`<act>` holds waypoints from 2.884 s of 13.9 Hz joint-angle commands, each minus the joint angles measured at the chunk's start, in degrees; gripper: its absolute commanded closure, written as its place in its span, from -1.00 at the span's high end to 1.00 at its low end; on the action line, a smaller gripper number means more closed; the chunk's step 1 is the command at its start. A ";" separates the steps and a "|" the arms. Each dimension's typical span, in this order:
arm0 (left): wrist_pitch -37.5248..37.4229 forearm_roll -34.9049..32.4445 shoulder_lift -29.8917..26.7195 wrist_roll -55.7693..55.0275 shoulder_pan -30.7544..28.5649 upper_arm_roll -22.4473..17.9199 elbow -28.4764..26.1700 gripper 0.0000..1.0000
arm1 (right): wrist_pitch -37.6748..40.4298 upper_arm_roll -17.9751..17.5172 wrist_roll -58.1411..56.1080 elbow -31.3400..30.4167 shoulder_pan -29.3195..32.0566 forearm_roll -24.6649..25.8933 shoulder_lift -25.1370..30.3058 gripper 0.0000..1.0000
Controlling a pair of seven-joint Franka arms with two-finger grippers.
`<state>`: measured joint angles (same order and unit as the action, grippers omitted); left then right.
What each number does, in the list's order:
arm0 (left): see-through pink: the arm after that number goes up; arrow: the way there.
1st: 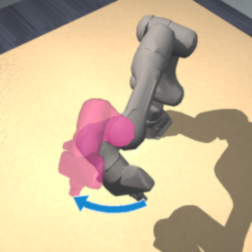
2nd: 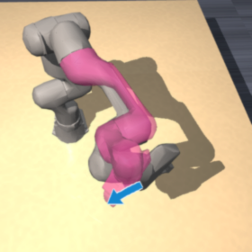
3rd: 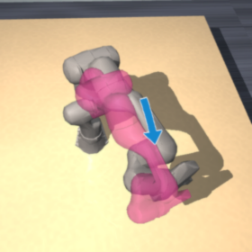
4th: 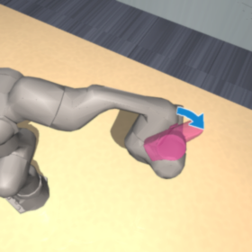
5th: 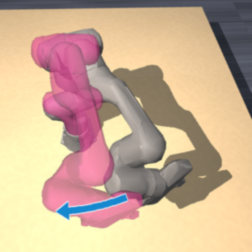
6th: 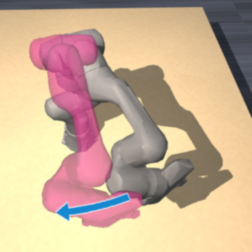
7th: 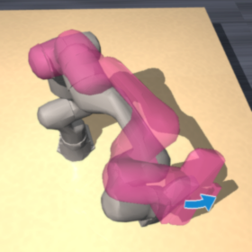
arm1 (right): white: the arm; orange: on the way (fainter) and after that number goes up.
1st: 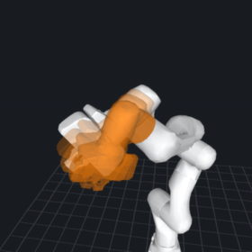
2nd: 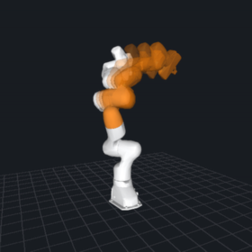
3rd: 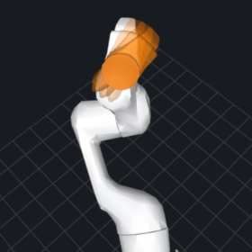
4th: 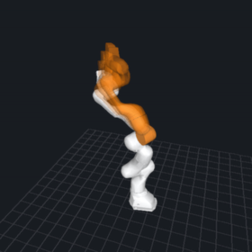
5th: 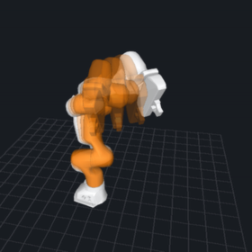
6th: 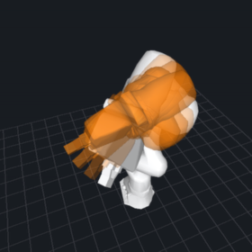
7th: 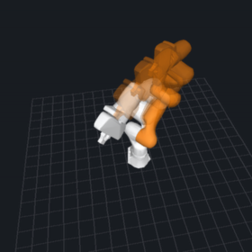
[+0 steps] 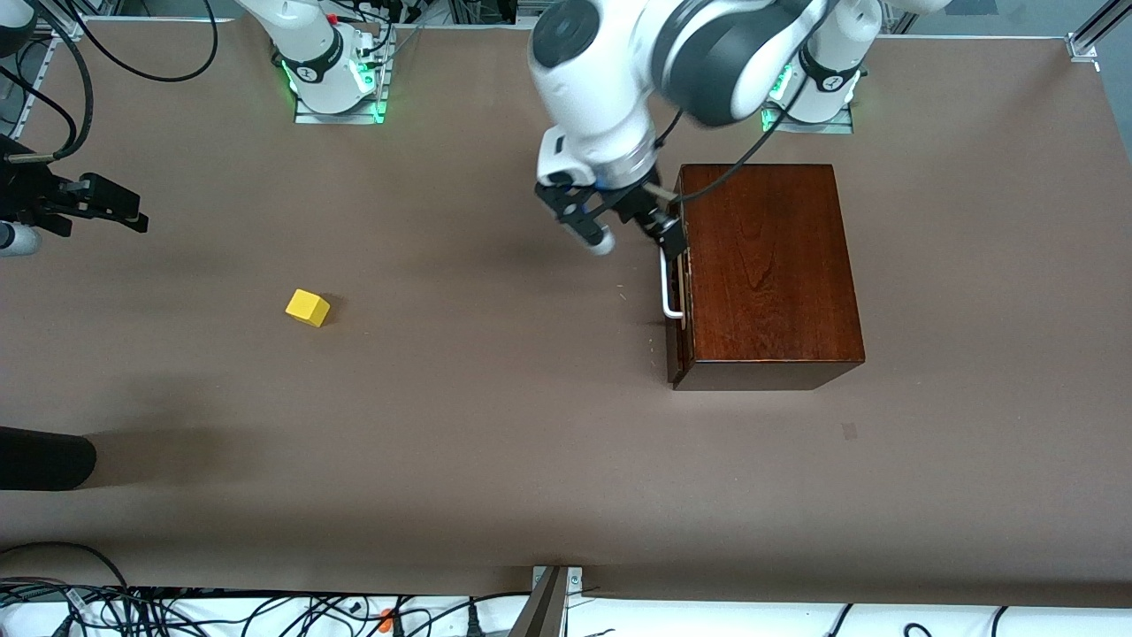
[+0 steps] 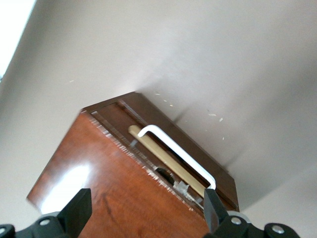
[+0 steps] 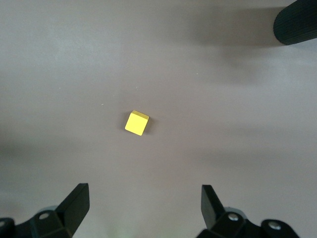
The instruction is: Open drawer, take yellow block, close drawer
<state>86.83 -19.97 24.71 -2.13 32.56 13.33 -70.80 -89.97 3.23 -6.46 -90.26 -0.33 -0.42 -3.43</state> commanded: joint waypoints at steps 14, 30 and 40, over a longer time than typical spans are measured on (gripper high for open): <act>-4.76 22.87 -19.60 -2.53 -21.75 -17.54 -10.81 1.00 | 0.24 -1.38 0.05 -0.53 1.12 0.15 0.62 1.00; 0.97 22.17 -29.37 -2.00 -22.10 -20.54 -25.00 1.00 | 0.24 -1.38 -0.13 -0.53 1.12 0.15 0.44 1.00; 1.94 18.92 -28.93 -1.91 -22.01 -19.31 -25.00 1.00 | 0.24 -1.38 -0.13 -0.53 1.12 0.06 0.35 1.00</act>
<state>87.81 0.32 -3.22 -3.47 10.35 -6.18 -94.62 -89.97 2.79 -6.47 -90.30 -0.23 -0.42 -3.50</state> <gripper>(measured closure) 0.000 0.000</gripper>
